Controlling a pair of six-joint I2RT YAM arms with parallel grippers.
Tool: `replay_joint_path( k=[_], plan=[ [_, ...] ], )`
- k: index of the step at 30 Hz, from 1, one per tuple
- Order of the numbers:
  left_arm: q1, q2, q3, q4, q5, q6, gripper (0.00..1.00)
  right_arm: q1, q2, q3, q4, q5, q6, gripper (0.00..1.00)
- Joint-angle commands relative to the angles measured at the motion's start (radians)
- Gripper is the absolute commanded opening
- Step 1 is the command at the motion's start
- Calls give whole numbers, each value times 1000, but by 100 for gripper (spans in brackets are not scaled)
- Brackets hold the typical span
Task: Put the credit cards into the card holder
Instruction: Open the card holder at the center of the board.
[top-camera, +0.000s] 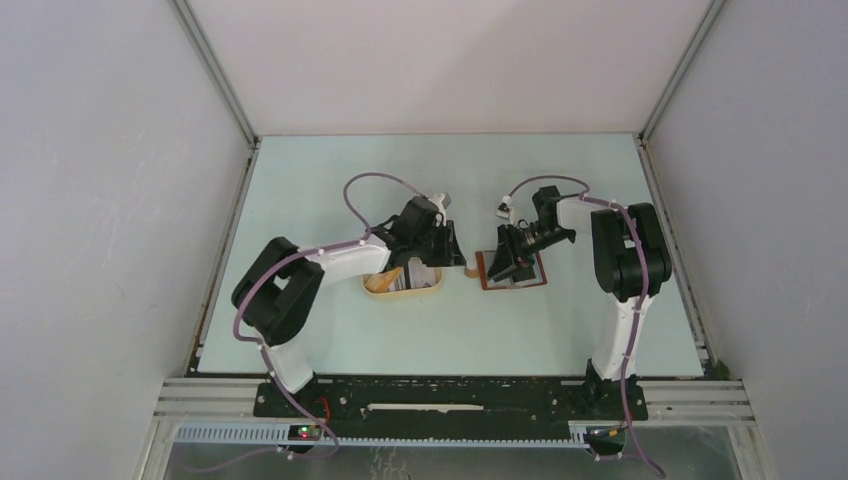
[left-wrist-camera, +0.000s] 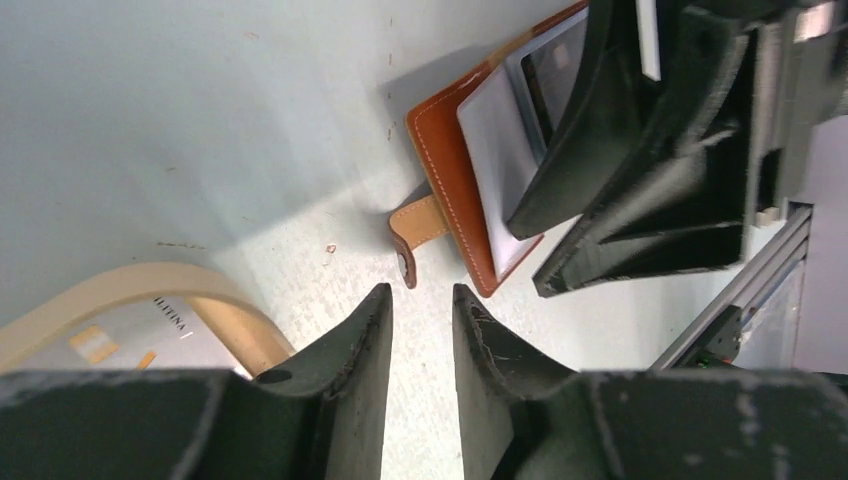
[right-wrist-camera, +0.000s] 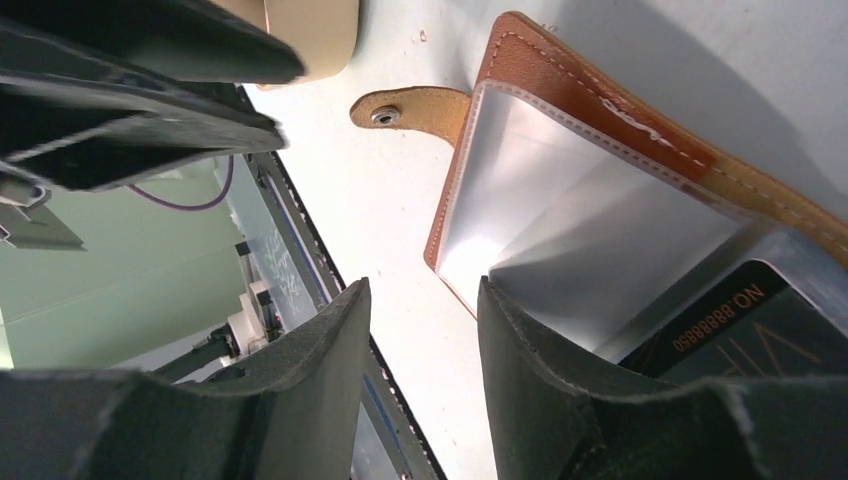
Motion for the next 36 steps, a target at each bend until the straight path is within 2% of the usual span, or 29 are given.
replay_joint_path(
  k=[1, 4, 10, 13, 18, 26, 32, 36],
  plan=[
    [14, -115, -43, 53, -26, -16, 33, -5, 3, 6, 19, 19, 23, 52],
    [14, -134, -63, 153, 42, -42, 28, -5, 3, 10, 12, 18, 13, 49],
    [1, -74, -37, 248, 135, -98, 13, -10, 10, 17, 4, 33, 6, 23],
    [-4, -35, -14, 267, 154, -113, 12, -16, 11, 17, 11, 65, 18, 11],
    [-18, 46, 39, 278, 186, -125, 12, -19, 18, 17, 34, 152, 49, 0],
    [-38, 139, 105, 263, 204, -135, 11, -18, 31, 17, 39, 182, 54, 0],
    [-42, 200, 153, 187, 183, -111, 11, -23, 1, 17, 32, 166, 22, 0],
    [-47, 244, 189, 120, 155, -81, 10, -32, -41, 18, 16, 140, -18, 6]
  ],
)
